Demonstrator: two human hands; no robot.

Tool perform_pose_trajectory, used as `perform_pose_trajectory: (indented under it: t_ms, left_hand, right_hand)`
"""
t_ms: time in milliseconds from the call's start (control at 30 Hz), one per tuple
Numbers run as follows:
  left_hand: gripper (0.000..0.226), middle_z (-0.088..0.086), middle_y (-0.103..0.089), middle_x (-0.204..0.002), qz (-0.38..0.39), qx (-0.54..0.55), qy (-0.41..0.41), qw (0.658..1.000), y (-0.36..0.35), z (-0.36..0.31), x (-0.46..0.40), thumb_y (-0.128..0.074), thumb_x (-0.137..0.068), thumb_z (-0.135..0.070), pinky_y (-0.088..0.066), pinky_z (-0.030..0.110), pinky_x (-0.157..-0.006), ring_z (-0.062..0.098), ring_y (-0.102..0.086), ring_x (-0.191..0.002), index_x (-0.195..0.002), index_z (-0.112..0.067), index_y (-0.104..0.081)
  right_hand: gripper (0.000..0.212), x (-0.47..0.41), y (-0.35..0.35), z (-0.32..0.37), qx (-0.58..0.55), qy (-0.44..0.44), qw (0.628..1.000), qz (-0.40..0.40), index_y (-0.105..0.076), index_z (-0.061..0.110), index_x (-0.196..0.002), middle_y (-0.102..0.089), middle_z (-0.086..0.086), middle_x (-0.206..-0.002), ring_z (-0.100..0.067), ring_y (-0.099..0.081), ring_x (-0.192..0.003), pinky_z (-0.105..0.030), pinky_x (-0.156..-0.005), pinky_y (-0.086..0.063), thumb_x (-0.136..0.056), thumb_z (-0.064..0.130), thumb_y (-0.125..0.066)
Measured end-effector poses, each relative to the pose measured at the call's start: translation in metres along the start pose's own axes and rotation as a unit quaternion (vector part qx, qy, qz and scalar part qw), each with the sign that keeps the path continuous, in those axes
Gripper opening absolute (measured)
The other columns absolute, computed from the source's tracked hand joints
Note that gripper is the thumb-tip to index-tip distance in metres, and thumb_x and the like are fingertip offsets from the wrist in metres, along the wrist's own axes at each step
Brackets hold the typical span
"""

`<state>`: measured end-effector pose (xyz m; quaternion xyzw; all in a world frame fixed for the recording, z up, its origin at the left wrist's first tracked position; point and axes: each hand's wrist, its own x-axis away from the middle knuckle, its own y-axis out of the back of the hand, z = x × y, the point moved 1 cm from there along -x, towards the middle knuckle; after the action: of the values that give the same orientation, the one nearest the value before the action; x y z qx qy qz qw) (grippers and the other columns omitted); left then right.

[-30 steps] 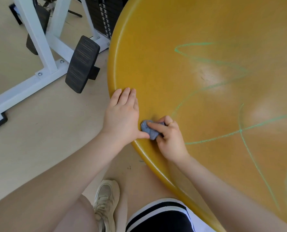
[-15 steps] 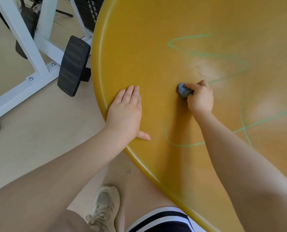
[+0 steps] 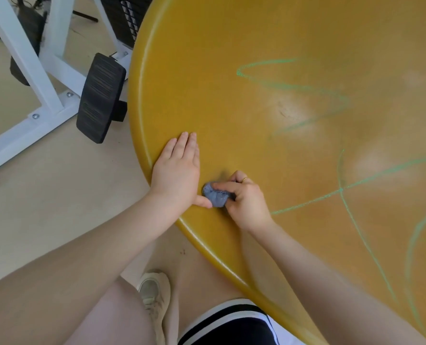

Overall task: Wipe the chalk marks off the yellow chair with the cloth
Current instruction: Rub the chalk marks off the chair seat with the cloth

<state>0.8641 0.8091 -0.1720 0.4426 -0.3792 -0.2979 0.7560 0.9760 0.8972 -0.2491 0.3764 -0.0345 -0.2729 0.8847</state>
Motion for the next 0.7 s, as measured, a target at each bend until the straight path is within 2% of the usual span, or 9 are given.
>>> perform_pose_trajectory:
  t_ms: [100,167,300,367,500,600,700]
  left_hand:
    - [0.125,0.015,0.012,-0.156,0.001,-0.006,0.001,1.0,-0.002,0.0,-0.001,-0.046,-0.067,-0.081,0.005,0.038,-0.116,0.029,0.008,-0.144,-0.147,0.001,0.005]
    - [0.125,0.015,0.013,-0.156,-0.003,-0.01,0.001,1.0,-0.003,0.0,-0.002,-0.046,-0.067,-0.081,0.006,0.037,-0.115,0.028,0.009,-0.144,-0.147,0.001,0.006]
    - [0.126,0.014,0.013,-0.156,-0.006,-0.017,0.004,1.0,-0.006,0.001,-0.003,-0.045,-0.066,-0.082,0.006,0.037,-0.115,0.028,0.009,-0.144,-0.147,0.0,0.006]
    - [0.127,0.014,0.013,-0.156,-0.004,-0.02,0.002,1.0,-0.006,0.001,-0.004,-0.044,-0.065,-0.083,0.006,0.037,-0.115,0.027,0.009,-0.144,-0.147,0.0,0.006]
    - [0.127,0.013,0.012,-0.156,-0.003,-0.016,0.003,1.0,-0.004,-0.001,-0.003,-0.044,-0.065,-0.083,0.006,0.037,-0.116,0.027,0.009,-0.144,-0.147,0.0,0.006]
    - [0.126,0.013,0.011,-0.156,-0.002,-0.014,0.004,1.0,-0.001,-0.002,-0.001,-0.046,-0.066,-0.082,0.004,0.037,-0.116,0.027,0.008,-0.144,-0.147,0.0,0.005]
    - [0.123,0.013,0.01,-0.156,-0.006,-0.013,0.004,1.0,0.0,-0.001,0.001,-0.047,-0.068,-0.079,0.003,0.037,-0.116,0.027,0.006,-0.144,-0.148,-0.001,0.003]
  right_hand:
    - [0.037,-0.03,0.007,-0.02,0.044,-0.026,0.997,-0.055,-0.073,0.014,-0.098,-0.054,-0.014,-0.082,-0.035,-0.057,-0.073,-0.037,-0.062,-0.05,-0.07,-0.002,-0.054]
    - [0.036,-0.05,0.02,-0.037,0.084,-0.074,0.99,-0.091,-0.071,0.017,-0.104,-0.054,-0.016,-0.09,-0.036,-0.055,-0.082,-0.036,-0.066,-0.046,-0.077,-0.001,-0.054]
    - [0.047,-0.09,0.05,-0.066,0.148,-0.209,0.956,-0.145,-0.064,0.026,-0.115,-0.05,-0.014,-0.114,-0.037,-0.047,-0.104,-0.036,-0.077,-0.042,-0.084,-0.001,-0.041]
    - [0.048,-0.097,0.055,-0.067,0.169,-0.23,0.946,-0.155,-0.063,0.027,-0.117,-0.049,-0.013,-0.116,-0.037,-0.046,-0.106,-0.036,-0.078,-0.042,-0.084,-0.001,-0.04]
    - [0.042,-0.066,0.037,-0.051,0.178,-0.154,0.966,-0.108,-0.065,0.023,-0.115,-0.051,-0.014,-0.104,-0.037,-0.05,-0.093,-0.03,-0.064,-0.031,-0.083,0.002,-0.047]
    - [0.033,-0.027,0.011,-0.018,0.126,-0.074,0.987,-0.071,-0.07,0.017,-0.102,-0.057,-0.017,-0.09,-0.038,-0.055,-0.075,-0.035,-0.062,-0.042,-0.075,0.01,-0.053]
    - [0.042,0.013,-0.01,0.021,0.133,-0.006,0.99,-0.052,-0.067,0.009,-0.105,-0.058,-0.018,-0.087,-0.034,-0.053,-0.065,-0.033,-0.065,-0.048,-0.072,0.026,-0.046]
